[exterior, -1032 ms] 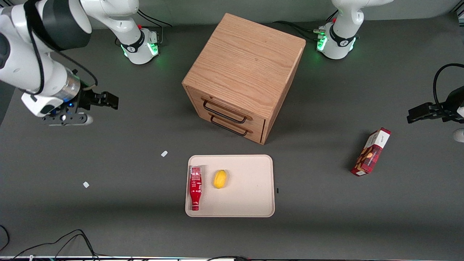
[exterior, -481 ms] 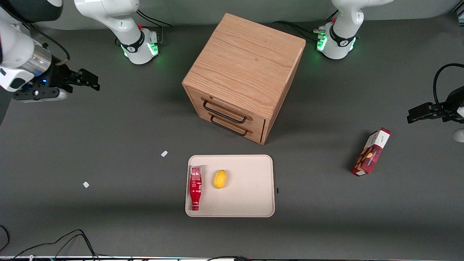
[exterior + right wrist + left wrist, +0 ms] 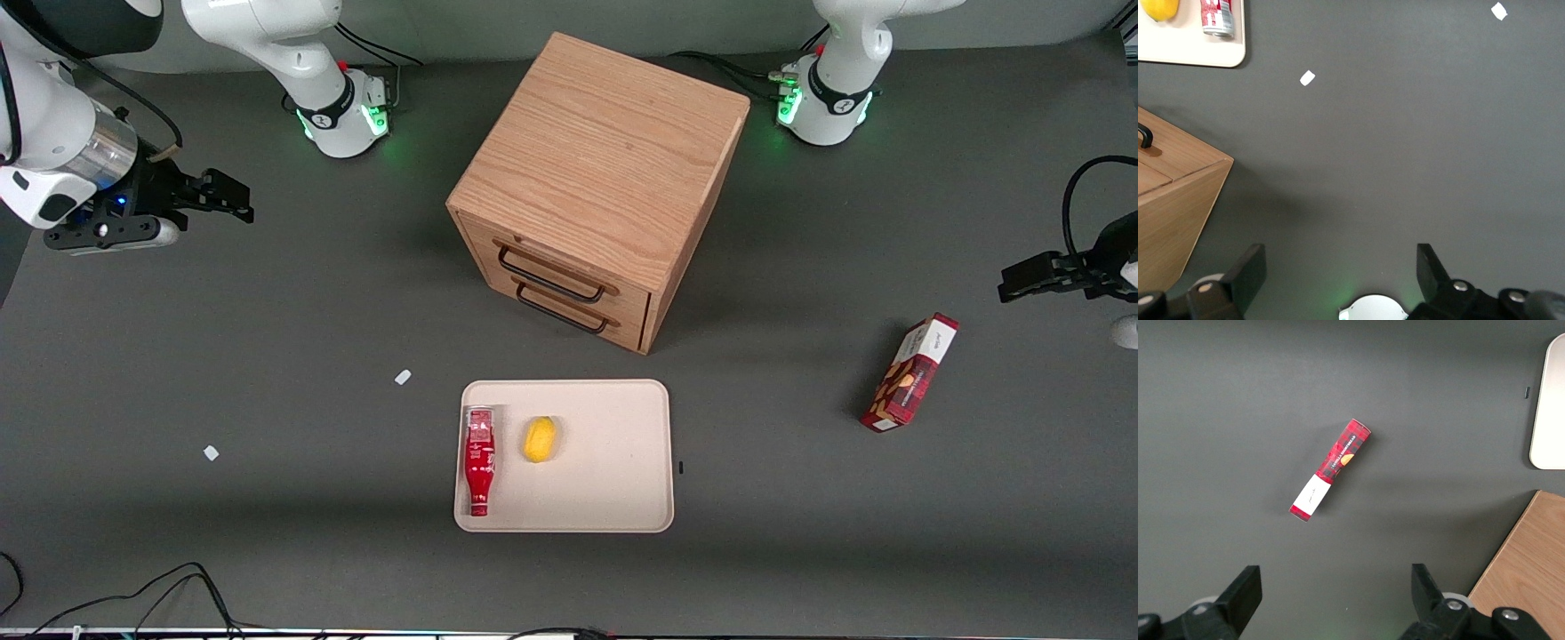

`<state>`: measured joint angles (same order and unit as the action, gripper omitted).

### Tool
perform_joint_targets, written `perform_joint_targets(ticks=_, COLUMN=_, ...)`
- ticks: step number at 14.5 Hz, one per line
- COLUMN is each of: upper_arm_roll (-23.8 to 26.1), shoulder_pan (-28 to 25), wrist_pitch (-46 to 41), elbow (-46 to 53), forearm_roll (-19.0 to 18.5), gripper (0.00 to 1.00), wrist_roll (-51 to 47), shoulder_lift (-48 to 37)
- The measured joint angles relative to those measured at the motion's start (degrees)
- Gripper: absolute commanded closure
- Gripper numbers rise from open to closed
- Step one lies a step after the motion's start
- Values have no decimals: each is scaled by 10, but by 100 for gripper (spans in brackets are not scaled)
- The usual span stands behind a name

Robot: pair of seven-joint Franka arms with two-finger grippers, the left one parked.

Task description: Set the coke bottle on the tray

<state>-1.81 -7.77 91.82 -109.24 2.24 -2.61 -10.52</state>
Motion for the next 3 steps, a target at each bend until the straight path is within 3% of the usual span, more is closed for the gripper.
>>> perform_joint_targets(ticks=3, upper_arm_roll=-4, shoulder_pan=-6, wrist_pitch=2, elbow=25, forearm_roll=0, gripper=0, wrist_roll=0, shoulder_lift=24)
